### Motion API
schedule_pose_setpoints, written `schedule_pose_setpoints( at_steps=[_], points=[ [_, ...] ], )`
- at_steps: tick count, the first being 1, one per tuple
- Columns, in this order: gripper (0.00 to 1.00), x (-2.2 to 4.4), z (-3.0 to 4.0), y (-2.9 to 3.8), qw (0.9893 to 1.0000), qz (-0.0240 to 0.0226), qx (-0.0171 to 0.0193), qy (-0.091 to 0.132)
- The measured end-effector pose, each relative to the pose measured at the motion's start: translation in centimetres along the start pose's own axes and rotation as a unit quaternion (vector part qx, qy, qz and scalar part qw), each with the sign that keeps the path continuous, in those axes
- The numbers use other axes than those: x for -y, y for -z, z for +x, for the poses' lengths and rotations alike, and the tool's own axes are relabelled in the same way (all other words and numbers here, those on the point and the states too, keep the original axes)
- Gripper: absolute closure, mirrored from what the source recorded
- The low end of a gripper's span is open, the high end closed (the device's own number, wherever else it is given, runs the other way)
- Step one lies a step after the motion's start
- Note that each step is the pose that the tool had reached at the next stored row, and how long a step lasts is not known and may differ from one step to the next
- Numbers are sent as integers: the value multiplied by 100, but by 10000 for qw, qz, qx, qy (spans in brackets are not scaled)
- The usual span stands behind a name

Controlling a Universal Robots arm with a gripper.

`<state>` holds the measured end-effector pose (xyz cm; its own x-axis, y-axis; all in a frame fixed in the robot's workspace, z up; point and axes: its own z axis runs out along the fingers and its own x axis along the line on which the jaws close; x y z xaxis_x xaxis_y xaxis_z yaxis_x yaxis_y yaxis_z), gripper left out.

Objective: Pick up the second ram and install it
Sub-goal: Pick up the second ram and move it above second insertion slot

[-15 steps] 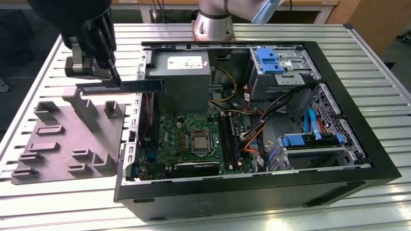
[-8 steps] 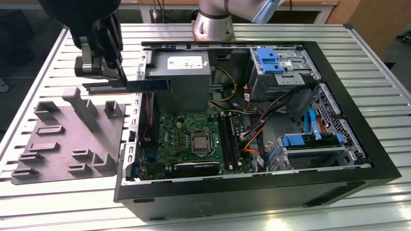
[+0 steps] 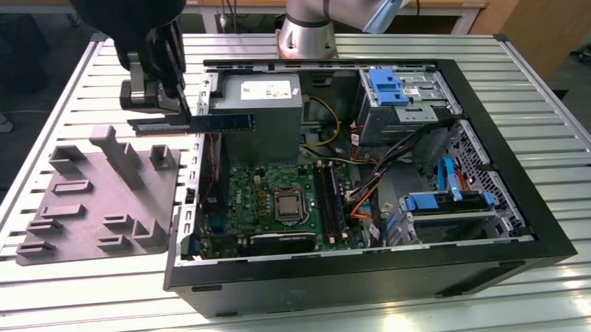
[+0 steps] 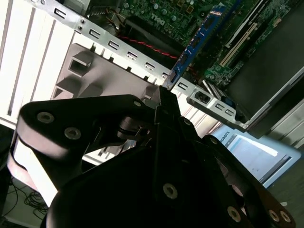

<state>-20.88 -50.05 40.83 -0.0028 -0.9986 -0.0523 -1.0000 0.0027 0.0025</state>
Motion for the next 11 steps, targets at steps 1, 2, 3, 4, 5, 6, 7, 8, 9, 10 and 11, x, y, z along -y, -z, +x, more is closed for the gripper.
schedule_pose_setpoints(
  at_steps=[1, 2, 3, 4, 5, 6, 7, 8, 9, 10, 11],
  points=[
    [88, 10, 0, 0, 10000, 0, 0, 0],
    [88, 20, -1, 0, 10000, 0, 0, -1],
    [88, 31, -1, 0, 10000, 0, 0, -1],
    [88, 41, -1, 0, 10000, 0, 0, 0],
    [88, 50, -1, 0, 10000, 0, 0, 0],
    [88, 57, -1, 0, 10000, 0, 0, -1],
    [88, 65, -1, 0, 10000, 0, 0, 0],
    [88, 73, -1, 0, 10000, 0, 0, 0],
    [88, 81, -1, 0, 10000, 0, 0, -1],
    [88, 91, -1, 0, 10000, 0, 0, 0],
    [88, 99, -1, 0, 10000, 0, 0, -1]
  ],
)
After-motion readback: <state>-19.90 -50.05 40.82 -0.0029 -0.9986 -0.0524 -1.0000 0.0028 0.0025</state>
